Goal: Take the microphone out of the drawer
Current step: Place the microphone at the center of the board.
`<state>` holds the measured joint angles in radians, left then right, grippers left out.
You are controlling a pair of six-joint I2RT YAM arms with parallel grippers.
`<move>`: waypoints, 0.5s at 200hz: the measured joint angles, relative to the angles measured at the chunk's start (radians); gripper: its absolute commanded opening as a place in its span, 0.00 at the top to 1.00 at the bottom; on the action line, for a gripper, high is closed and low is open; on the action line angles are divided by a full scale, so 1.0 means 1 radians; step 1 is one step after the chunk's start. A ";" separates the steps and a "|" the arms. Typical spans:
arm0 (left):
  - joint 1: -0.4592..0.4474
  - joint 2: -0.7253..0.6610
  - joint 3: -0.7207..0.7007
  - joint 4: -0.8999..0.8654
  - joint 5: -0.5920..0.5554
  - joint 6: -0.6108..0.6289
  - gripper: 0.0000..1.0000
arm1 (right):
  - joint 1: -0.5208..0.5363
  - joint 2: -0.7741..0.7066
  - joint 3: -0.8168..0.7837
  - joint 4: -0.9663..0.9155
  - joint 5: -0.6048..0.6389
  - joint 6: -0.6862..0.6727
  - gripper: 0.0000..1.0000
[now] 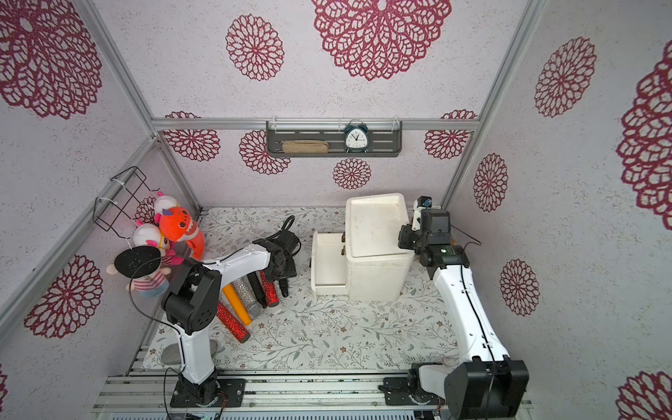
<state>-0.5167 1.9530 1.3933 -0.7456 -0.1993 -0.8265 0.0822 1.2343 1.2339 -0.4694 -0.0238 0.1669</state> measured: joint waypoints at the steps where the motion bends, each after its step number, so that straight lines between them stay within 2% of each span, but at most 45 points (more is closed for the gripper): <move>1: 0.000 -0.001 0.001 0.000 0.000 0.000 0.37 | 0.000 0.000 0.000 0.000 0.000 0.000 1.00; 67: 0.000 -0.045 0.078 -0.008 0.039 0.049 0.24 | 0.000 0.001 0.000 0.000 0.001 0.000 1.00; 100: 0.000 -0.027 0.106 -0.016 0.068 0.072 0.12 | 0.001 0.002 0.003 -0.002 0.001 -0.001 1.00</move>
<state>-0.5167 1.9255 1.4990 -0.7616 -0.1318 -0.7547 0.0834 1.2366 1.2369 -0.4713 -0.0227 0.1661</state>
